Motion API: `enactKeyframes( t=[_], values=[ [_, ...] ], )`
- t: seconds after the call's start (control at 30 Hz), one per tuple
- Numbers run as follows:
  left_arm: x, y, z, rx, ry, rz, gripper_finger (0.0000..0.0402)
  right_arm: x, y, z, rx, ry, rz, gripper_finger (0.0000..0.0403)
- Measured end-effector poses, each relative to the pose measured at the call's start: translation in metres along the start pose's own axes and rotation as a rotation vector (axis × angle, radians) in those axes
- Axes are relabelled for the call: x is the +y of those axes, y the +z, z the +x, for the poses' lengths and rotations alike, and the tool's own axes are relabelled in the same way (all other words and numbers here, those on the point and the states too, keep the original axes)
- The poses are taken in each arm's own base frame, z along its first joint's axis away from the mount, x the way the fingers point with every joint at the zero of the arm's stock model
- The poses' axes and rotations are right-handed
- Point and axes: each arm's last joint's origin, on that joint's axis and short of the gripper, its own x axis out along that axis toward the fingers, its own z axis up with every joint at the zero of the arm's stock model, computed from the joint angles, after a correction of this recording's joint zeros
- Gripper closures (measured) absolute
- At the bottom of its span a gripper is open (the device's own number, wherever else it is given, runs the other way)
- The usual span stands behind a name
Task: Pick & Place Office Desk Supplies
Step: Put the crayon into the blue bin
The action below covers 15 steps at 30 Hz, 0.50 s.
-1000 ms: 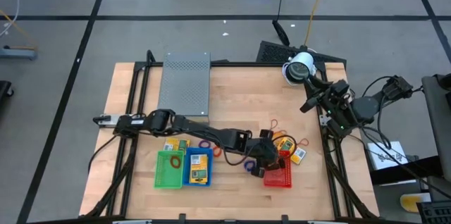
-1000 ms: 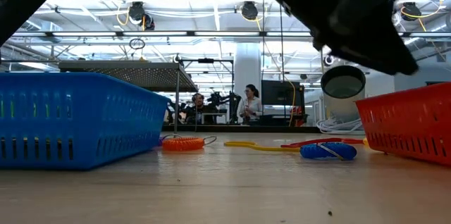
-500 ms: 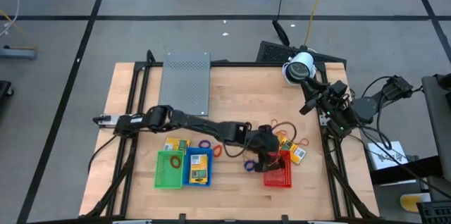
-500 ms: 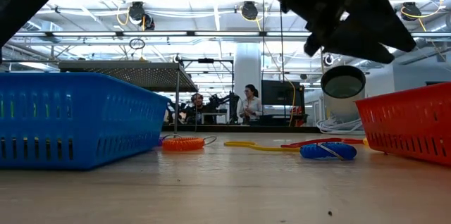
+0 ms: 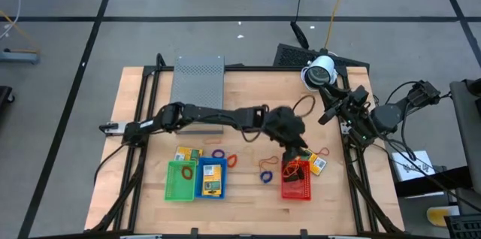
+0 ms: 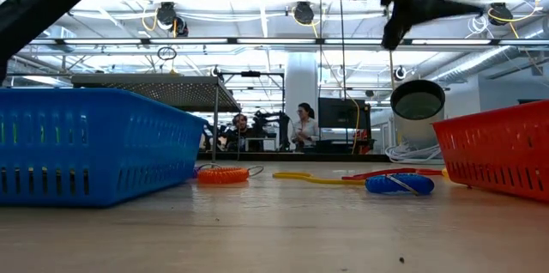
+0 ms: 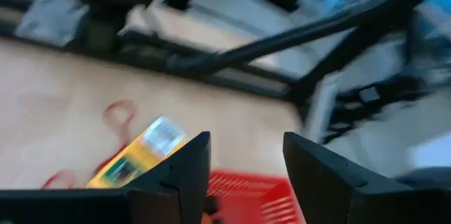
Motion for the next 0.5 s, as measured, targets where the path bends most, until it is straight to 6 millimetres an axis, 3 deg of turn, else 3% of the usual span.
enactKeyframes(
  t=[0.17, 0.37, 0.5],
  values=[
    [-0.003, 0.021, -0.021, -0.009, -0.101, 0.030, 0.0215, -0.008, 0.013, -0.005, -0.015, 0.024, -0.007, 0.0287],
    [-0.027, 0.044, -0.065, -0.015, 0.023, 0.131, 0.0215, -0.025, 0.045, -0.013, -0.060, 0.064, 0.016, 0.0287],
    [-0.033, 0.043, -0.086, 0.004, 0.092, 0.158, 0.0215, -0.028, 0.053, -0.016, -0.069, 0.094, -0.021, 0.0287]
  ],
)
